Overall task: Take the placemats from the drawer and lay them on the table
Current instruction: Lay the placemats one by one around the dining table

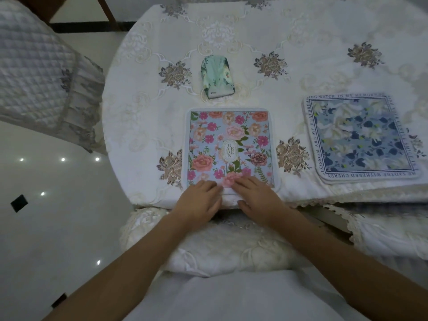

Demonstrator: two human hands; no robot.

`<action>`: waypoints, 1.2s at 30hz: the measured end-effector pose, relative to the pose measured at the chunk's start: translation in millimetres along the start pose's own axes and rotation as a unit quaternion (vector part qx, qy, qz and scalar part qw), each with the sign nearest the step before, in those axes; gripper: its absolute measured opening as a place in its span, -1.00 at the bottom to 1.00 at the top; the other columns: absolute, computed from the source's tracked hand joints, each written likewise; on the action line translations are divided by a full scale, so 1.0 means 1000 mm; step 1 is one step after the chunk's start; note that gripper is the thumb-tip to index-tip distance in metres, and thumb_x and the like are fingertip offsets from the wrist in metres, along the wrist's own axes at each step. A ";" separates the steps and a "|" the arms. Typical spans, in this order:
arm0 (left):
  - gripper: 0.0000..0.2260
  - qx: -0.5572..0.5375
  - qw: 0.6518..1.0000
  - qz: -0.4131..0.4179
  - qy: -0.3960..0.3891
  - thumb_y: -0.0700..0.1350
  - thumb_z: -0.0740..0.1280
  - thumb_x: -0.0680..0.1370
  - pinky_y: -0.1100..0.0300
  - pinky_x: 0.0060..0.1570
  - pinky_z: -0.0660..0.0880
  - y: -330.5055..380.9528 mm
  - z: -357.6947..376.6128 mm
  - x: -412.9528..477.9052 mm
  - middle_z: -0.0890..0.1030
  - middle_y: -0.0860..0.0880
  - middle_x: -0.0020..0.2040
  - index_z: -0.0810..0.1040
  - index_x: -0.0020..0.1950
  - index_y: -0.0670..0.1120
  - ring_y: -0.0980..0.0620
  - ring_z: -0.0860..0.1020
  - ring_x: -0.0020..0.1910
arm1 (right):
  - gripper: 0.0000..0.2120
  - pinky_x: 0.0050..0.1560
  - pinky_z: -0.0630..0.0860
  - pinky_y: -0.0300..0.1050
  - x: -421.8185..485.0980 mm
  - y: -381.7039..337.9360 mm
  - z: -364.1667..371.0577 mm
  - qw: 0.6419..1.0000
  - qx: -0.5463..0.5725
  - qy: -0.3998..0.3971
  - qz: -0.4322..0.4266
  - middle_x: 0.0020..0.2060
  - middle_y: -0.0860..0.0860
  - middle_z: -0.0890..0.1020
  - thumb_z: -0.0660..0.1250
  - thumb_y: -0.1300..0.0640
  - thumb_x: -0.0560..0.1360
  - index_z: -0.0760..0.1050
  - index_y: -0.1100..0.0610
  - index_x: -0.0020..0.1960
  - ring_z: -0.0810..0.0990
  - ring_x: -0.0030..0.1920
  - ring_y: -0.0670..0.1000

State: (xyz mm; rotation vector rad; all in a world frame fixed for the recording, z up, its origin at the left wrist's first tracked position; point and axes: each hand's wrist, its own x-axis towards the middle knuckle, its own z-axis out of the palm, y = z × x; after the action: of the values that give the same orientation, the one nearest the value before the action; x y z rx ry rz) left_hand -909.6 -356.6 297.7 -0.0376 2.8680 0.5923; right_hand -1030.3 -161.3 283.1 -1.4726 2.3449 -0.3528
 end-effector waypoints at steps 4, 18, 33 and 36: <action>-0.60 -0.012 1.000 -0.028 -0.005 0.06 0.09 0.60 0.02 0.04 0.50 -0.013 -0.001 -0.011 0.56 -0.04 0.17 0.54 0.28 -0.09 -0.06 0.51 0.08 | -0.48 0.42 0.32 0.14 -0.020 0.016 -0.002 0.999 -0.012 -0.041 0.019 0.47 0.12 0.36 0.24 0.15 0.49 0.37 0.13 0.45 0.30 0.45 0.17; -0.60 0.027 0.999 0.004 -0.035 0.09 0.06 0.56 -0.01 -0.13 0.48 0.004 0.006 0.004 0.50 -0.07 -0.02 0.56 0.11 -0.10 -0.07 0.44 -0.07 | -0.58 0.11 0.43 -0.06 -0.006 -0.006 -0.003 1.000 0.016 -0.013 0.023 0.18 0.04 0.48 0.24 0.16 0.51 0.44 0.12 0.36 0.42 0.14 0.05; -0.63 0.049 0.996 -0.077 0.022 0.09 0.14 0.53 0.00 -0.09 0.52 -0.063 -0.007 -0.025 0.50 -0.04 0.06 0.55 0.17 -0.08 -0.06 0.48 -0.03 | -0.49 0.23 0.45 -0.02 -0.060 0.067 -0.020 0.982 0.050 0.020 0.182 0.28 0.06 0.43 0.27 0.15 0.51 0.36 0.20 0.45 0.39 0.24 0.06; -0.57 0.049 0.992 -0.107 0.035 0.10 0.13 0.54 0.00 0.01 0.50 -0.064 -0.006 -0.019 0.50 -0.07 0.18 0.52 0.27 -0.09 -0.10 0.48 0.09 | -0.47 0.34 0.40 0.06 -0.056 0.070 -0.018 0.982 0.041 0.026 0.183 0.33 0.10 0.43 0.29 0.17 0.49 0.35 0.22 0.44 0.36 0.30 0.09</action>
State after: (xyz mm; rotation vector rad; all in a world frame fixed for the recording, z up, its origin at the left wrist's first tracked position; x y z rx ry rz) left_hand -887.9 -418.4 282.3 -0.3535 2.9035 0.4158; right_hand -1072.4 -80.3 281.7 -0.9772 2.5433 -0.3875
